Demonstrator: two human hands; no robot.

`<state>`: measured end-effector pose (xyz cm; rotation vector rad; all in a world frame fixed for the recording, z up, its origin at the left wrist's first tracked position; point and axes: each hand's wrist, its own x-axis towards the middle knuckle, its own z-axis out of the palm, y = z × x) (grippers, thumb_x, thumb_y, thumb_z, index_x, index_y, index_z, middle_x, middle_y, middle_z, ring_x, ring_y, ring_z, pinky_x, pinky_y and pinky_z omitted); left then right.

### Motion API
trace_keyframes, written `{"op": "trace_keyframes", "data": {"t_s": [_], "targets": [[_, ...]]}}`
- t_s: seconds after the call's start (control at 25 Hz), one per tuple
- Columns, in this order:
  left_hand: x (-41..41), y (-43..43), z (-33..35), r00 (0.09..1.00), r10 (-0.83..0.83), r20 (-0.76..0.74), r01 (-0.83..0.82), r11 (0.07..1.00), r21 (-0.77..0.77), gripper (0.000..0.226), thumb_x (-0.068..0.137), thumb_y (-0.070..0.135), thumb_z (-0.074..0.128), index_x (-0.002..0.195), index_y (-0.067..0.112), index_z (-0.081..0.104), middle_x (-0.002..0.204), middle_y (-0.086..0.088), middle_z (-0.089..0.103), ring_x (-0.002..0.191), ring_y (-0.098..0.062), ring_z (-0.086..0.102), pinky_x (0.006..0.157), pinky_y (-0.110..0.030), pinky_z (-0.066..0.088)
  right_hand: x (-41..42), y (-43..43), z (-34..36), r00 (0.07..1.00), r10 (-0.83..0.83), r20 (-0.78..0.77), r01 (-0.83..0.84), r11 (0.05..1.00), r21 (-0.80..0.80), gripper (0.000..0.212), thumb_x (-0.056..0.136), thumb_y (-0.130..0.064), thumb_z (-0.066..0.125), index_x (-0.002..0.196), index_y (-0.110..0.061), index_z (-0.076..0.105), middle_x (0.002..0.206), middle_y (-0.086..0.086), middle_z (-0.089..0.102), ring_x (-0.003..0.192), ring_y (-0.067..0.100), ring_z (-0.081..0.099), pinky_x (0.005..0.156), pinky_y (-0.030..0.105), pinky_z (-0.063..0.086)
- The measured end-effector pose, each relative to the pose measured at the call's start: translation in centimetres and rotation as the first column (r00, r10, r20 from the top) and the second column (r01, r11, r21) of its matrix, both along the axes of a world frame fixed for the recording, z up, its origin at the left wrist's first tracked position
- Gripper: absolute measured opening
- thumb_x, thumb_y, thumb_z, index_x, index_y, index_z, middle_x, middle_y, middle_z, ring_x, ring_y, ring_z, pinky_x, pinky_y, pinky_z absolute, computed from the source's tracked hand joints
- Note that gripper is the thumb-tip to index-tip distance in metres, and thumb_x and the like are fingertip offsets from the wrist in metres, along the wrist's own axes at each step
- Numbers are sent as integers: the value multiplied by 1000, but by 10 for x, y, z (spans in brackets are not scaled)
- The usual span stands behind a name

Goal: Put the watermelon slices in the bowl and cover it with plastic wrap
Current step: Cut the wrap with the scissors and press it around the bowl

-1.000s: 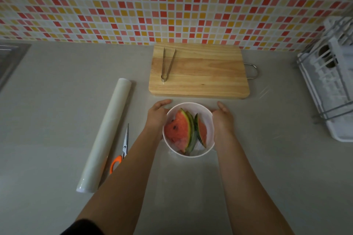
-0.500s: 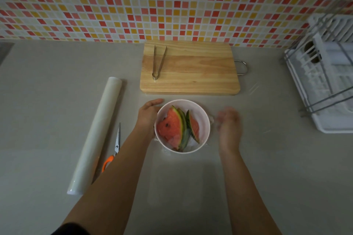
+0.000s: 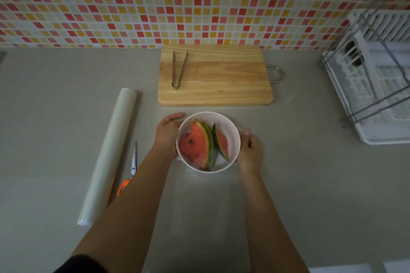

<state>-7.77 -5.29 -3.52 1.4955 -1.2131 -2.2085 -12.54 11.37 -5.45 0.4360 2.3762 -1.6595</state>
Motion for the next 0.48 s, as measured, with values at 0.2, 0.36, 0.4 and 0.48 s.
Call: {"op": "trace_keyframes", "data": {"t_s": [0.2,0.36,0.4,0.48], "targets": [[3,0,1,999,1,-40,-1,1000,7,25,87,-6,45,86,12,63,85,-14,65,70,-28,63,47,-25,52,10,-3,0,973,-42,-226,48,999,21,13,95,-16,50,89,-5,55,65,-6,54,59,4,50,54,6,34],[2,0,0,998,18,-55,-16,1000,23,24,86,-6,44,86,10,62,82,-14,65,68,-28,63,55,-29,52,8,0,-2,976,-125,-181,111,990,-86,9,87,-4,54,84,-1,63,74,-1,55,61,4,53,64,21,34],[2,-1,0,998,23,-51,-21,999,28,23,86,-6,44,88,9,62,81,-13,65,67,-27,63,54,-29,52,5,3,-2,985,-92,-143,87,995,-40,11,85,-4,55,83,-1,65,74,1,59,61,5,53,63,23,33],[2,-1,-2,1000,0,-18,0,1000,-5,22,86,-6,49,96,7,63,80,-11,66,65,-25,64,50,-27,53,1,12,-3,993,-17,-120,34,989,141,18,87,-4,51,87,0,69,87,17,68,75,21,59,66,31,34]]}}
